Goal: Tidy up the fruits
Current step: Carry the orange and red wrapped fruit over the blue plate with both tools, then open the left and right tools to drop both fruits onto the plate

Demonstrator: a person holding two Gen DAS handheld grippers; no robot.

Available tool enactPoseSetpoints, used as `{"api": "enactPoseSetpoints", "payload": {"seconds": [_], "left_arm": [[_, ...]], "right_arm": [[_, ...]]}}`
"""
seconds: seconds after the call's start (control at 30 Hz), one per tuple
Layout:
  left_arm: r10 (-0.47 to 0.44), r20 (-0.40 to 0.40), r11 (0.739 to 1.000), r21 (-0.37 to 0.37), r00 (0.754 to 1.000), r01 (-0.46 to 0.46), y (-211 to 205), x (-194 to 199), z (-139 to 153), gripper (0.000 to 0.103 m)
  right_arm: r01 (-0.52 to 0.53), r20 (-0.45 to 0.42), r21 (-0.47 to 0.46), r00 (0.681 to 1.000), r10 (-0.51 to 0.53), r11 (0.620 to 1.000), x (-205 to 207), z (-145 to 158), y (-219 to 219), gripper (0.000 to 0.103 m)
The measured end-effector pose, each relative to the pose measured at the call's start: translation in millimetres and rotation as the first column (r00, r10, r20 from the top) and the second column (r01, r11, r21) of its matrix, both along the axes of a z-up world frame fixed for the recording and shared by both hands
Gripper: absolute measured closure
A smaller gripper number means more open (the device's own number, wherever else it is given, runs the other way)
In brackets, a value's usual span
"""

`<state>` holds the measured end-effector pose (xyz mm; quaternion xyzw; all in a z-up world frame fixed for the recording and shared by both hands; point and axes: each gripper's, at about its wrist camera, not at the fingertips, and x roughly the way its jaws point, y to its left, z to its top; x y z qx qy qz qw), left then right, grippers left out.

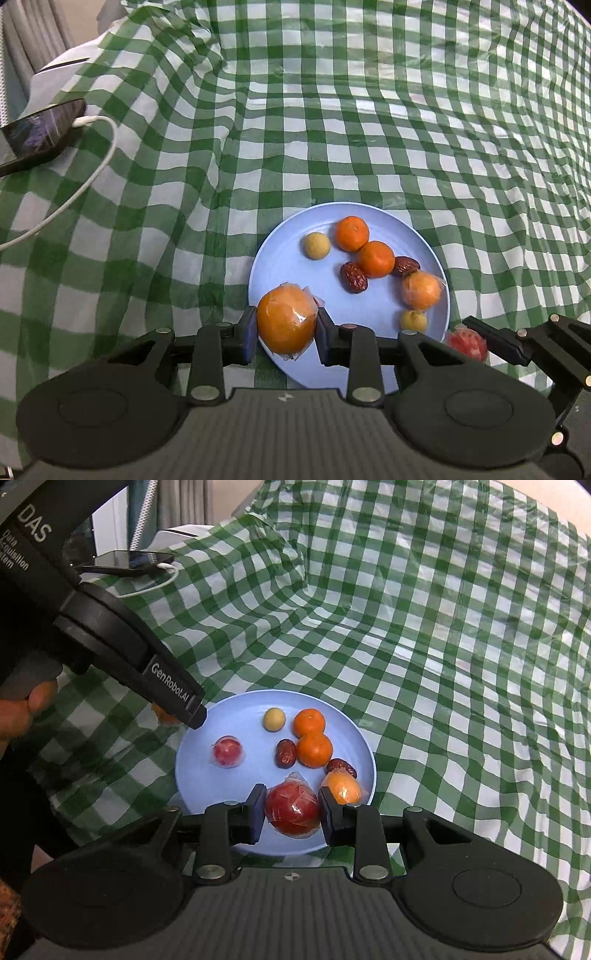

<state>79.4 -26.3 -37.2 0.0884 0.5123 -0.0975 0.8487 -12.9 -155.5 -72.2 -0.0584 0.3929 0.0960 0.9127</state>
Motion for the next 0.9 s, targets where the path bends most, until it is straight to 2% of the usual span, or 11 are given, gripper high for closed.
{"api": "enactPoseSetpoints", "payload": {"seconds": [0.63, 0.7, 0.73, 0.77, 0.8, 0.83, 0.87, 0.9], "left_arm": [[-0.057, -0.065, 0.996, 0.059, 0.996, 0.061, -27, 47, -44, 0.066], [-0.064, -0.057, 0.997, 0.05, 0.996, 0.067, -27, 48, -45, 0.04], [-0.062, -0.042, 0.997, 0.049, 0.997, 0.064, -27, 48, -43, 0.011], [-0.058, -0.022, 0.997, 0.053, 0.998, 0.06, -27, 47, -40, 0.001], [-0.056, 0.01, 0.997, 0.054, 0.998, 0.055, -27, 45, -36, 0.0], [-0.065, 0.033, 0.996, 0.058, 0.997, 0.063, -26, 41, -32, 0.0], [-0.085, 0.036, 0.994, 0.067, 0.996, 0.083, -27, 39, -29, 0.0], [-0.1, 0.029, 0.992, 0.079, 0.995, 0.098, -28, 37, -26, 0.0]], "right_arm": [[-0.004, -0.075, 0.012, 0.997, 0.005, 1.0, 51, -40, -7, 0.071], [-0.011, -0.076, 0.018, 0.997, 0.012, 1.0, 55, -42, -8, 0.065], [-0.022, -0.076, 0.021, 0.997, 0.024, 1.0, 56, -42, -8, 0.053], [-0.036, -0.077, 0.022, 0.996, 0.037, 0.999, 57, -42, -7, 0.04], [-0.036, -0.071, 0.015, 0.997, 0.037, 0.999, 56, -40, -7, 0.033], [-0.027, -0.063, 0.001, 0.998, 0.027, 1.0, 53, -37, -7, 0.018], [-0.014, -0.056, -0.017, 0.998, 0.013, 1.0, 50, -35, -7, 0.011], [-0.002, -0.05, -0.032, 0.999, 0.0, 0.999, 46, -32, -7, 0.011]]}}
